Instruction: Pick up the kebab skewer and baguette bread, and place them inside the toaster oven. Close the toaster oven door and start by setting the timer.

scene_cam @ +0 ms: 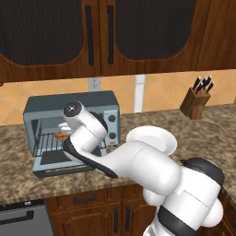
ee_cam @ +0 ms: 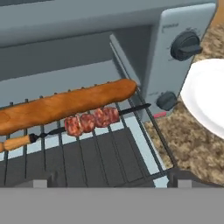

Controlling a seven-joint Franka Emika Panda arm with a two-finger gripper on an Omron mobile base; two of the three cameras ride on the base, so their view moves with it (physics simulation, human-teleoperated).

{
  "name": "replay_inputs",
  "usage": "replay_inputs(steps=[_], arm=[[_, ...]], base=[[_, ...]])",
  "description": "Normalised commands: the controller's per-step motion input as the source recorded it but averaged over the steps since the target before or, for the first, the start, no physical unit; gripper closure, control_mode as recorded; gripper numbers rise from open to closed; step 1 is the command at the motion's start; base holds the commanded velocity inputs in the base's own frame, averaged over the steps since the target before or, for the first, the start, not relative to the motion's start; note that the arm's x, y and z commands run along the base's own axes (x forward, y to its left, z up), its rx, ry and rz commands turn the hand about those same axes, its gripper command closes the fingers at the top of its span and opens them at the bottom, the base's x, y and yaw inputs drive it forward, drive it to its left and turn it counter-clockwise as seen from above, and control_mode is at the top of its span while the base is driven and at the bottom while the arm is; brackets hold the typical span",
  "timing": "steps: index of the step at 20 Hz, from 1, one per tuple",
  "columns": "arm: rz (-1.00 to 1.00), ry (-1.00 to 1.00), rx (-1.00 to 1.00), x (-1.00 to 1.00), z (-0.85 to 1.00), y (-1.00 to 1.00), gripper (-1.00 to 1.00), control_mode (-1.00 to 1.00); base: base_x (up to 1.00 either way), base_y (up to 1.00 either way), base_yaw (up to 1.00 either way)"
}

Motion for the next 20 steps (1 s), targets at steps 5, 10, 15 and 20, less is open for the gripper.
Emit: replay_inputs(steps=[5, 10, 15, 20], arm=[[0.18, -0.09, 0.00, -0.07, -0.13, 0.23, -1.00, -1.00], [0.07, -0.31, 0.00, -0.25, -0.30, 0.20, -1.00, -1.00], [0.04, -0.36, 0.00, -0.25, -0.35, 0.14, -1.00, -1.00], [0.00, -0.21, 0.01, 0.00, -0.02, 0.00, -1.00, -1.00]], base=[[0.00, 0.00, 0.00], [0.00, 0.00, 0.00], [0.00, 0.00, 0.00], [0.00, 0.00, 0.00]])
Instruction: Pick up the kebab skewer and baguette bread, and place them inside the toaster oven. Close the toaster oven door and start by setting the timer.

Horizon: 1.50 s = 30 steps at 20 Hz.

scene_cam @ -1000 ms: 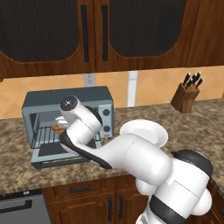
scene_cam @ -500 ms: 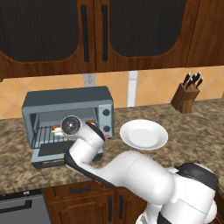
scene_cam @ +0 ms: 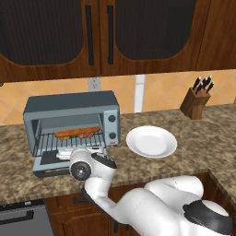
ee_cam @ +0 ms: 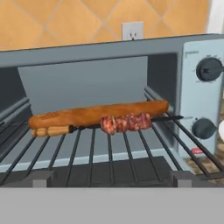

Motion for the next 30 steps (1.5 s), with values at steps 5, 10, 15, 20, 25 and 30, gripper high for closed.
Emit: replay_inputs(steps=[5, 10, 15, 20, 25, 30], arm=[[0.00, -0.02, 0.00, 0.00, 0.00, 0.06, -1.00, -1.00], [0.06, 0.00, 0.00, -0.14, 0.00, 0.15, -1.00, -1.00], [0.17, 0.00, 0.00, -0.23, 0.00, 0.01, -1.00, -1.00], [0.05, 0.00, -0.01, 0.00, 0.00, 0.00, -1.00, -1.00], [-0.01, -0.02, -0.07, 0.00, -0.01, 0.00, -1.00, -1.00], [-0.09, -0.04, 0.00, 0.00, -0.01, 0.00, -1.00, -1.00]], base=[[0.00, 0.00, 0.00], [0.00, 0.00, 0.00], [0.00, 0.00, 0.00], [0.00, 0.00, 0.00], [0.00, 0.00, 0.00], [0.00, 0.00, 0.00]])
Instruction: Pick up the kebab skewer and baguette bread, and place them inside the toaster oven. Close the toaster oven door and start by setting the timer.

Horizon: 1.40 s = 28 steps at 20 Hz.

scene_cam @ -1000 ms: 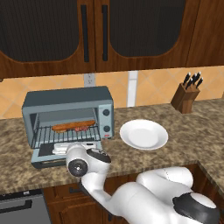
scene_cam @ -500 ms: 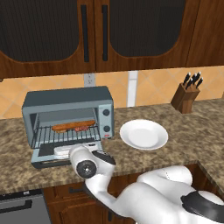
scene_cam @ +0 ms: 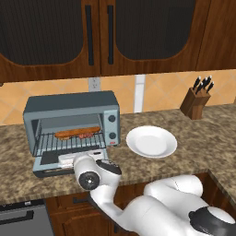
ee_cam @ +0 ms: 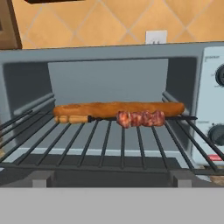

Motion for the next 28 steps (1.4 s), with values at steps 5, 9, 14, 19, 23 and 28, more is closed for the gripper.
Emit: replay_inputs(steps=[5, 9, 14, 19, 23, 28], arm=[[-0.06, -0.04, 0.02, 0.00, -0.03, 0.00, -1.00, -1.00], [0.00, 0.00, 0.00, 0.11, 0.00, 0.00, -1.00, -1.00], [0.00, 0.00, 0.00, 0.20, -0.03, 0.01, -1.00, -1.00], [0.00, 0.00, 0.00, 0.00, -0.14, 0.03, -1.00, -1.00], [0.00, 0.00, 0.00, 0.07, -0.01, 0.00, -1.00, -1.00], [0.00, 0.00, 0.00, 0.18, 0.00, 0.00, -1.00, -1.00]], base=[[0.00, 0.00, 0.00], [0.00, 0.00, 0.00], [0.00, 0.00, 0.00], [0.00, 0.00, 0.00], [0.00, 0.00, 0.00], [0.00, 0.00, 0.00]])
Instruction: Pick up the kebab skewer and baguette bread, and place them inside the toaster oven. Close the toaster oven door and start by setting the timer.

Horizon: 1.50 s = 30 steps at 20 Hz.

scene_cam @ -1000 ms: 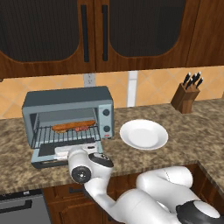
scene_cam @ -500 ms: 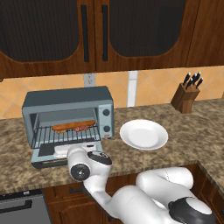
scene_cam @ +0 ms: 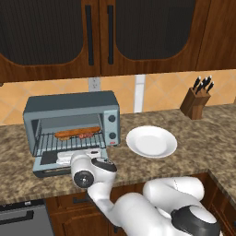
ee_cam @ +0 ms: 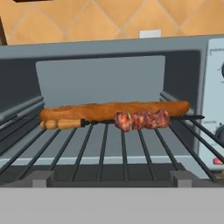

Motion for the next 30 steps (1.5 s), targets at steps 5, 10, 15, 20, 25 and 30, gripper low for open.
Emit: replay_inputs(steps=[5, 10, 15, 20, 25, 30], arm=[[0.00, 0.00, 0.00, 0.08, -0.01, 0.00, -1.00, -1.00], [0.00, 0.00, 0.00, 0.00, -0.10, 0.01, -1.00, -1.00], [0.00, 0.00, 0.00, 0.00, -0.07, 0.01, -1.00, -1.00], [0.00, 0.00, 0.00, 0.02, 0.00, 0.00, -1.00, -1.00], [0.00, 0.00, 0.00, 0.10, 0.00, 0.00, -1.00, -1.00], [0.00, 0.00, 0.00, 0.12, -0.06, 0.01, -1.00, -1.00]], base=[[0.00, 0.00, 0.00], [0.00, 0.00, 0.00], [0.00, 0.00, 0.00], [0.00, 0.00, 0.00], [0.00, 0.00, 0.00], [0.00, 0.00, 0.00]])
